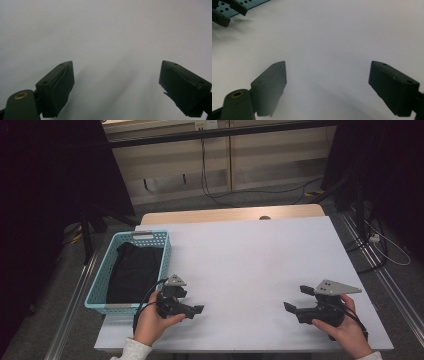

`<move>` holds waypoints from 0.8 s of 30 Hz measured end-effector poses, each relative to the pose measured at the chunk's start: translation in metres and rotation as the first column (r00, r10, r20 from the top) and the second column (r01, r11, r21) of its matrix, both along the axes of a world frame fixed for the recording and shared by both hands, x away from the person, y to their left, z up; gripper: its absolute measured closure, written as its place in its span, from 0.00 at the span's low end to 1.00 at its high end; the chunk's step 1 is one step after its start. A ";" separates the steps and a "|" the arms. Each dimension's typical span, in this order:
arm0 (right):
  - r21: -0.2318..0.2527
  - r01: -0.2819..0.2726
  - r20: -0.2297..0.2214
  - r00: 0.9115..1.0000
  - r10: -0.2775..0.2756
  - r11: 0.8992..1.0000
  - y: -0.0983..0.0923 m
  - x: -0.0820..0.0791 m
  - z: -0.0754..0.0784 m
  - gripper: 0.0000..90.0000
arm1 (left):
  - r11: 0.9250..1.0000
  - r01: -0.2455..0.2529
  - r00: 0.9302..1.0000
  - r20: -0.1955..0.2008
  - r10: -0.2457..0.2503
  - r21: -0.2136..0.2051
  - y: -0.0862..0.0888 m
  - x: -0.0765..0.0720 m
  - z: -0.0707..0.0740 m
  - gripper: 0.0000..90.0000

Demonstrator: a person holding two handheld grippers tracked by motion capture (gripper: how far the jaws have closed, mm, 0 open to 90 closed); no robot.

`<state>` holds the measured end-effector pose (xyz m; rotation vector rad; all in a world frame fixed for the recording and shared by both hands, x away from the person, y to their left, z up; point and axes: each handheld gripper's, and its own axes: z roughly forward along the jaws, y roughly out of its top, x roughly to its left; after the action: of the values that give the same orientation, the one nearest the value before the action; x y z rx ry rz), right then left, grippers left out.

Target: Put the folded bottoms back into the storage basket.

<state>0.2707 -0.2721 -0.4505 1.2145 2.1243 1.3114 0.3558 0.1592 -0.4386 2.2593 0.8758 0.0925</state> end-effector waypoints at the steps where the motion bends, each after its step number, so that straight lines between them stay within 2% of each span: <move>1: 0.002 0.001 0.000 1.000 -0.001 1.000 -0.001 -0.001 0.000 0.16 | 1.000 -0.002 1.000 0.001 0.002 0.000 0.000 0.000 0.000 0.14; 13: -0.023 -0.002 -0.005 1.000 0.001 1.000 -0.004 -0.002 -0.004 0.16 | 1.000 -0.005 1.000 0.005 0.005 -0.019 0.002 -0.003 -0.001 0.14; 16: -0.031 0.000 -0.010 1.000 -0.001 1.000 -0.004 -0.002 -0.006 0.16 | 1.000 -0.009 1.000 0.021 0.009 -0.004 0.003 -0.004 -0.001 0.14; 22: -0.031 -0.006 -0.012 1.000 0.006 1.000 -0.002 -0.001 -0.006 0.15 | 1.000 -0.009 1.000 0.017 0.009 -0.020 0.003 -0.004 0.000 0.13; 24: -0.034 -0.003 -0.011 1.000 0.002 0.999 -0.003 -0.001 -0.007 0.15 | 1.000 -0.007 1.000 0.023 0.007 -0.011 0.003 -0.004 -0.001 0.13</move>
<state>0.2696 -0.2747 -0.4573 1.2087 2.1477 1.2671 0.3519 0.1623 -0.4392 2.2409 0.8698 0.1168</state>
